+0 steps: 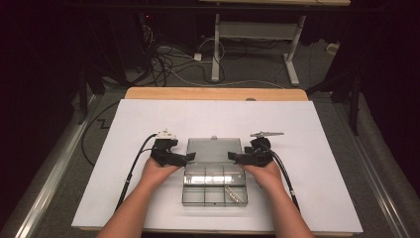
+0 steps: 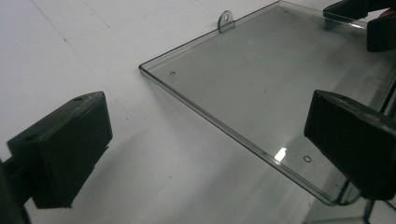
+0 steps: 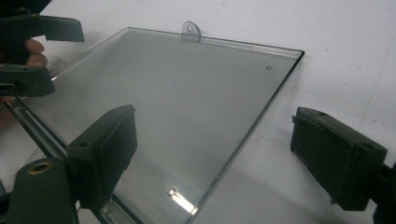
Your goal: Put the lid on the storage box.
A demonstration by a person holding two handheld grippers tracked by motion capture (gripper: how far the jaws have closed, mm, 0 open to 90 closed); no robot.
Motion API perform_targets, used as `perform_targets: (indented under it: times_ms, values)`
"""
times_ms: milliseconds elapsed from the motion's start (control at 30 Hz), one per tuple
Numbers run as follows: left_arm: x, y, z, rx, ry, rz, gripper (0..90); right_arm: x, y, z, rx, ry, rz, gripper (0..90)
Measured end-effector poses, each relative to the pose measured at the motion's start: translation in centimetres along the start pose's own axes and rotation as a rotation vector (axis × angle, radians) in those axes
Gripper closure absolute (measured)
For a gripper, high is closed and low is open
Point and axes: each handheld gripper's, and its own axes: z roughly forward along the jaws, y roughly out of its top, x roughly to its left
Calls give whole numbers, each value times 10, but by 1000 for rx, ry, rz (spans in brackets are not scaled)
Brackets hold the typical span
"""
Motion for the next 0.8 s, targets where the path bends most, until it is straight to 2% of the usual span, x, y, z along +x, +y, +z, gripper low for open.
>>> perform_targets:
  times_ms: [233, 500, 733, 800]
  values:
    - [0, 0, 0, -2, -2, 2, 5, -1, -1, 0, 11, 31, 27, 181]
    - [0, 0, 0, -4, -9, 5, 5, -1, -2, 0, 6, 73, 47, 259]
    - [-2, -1, -1, -12, 6, 16, 9, 0, -2, -1, 1, 72, 53, 295]
    - [-2, -1, -1, -16, -4, 17, 11, 0, -2, -2, -3, 70, 49, 300]
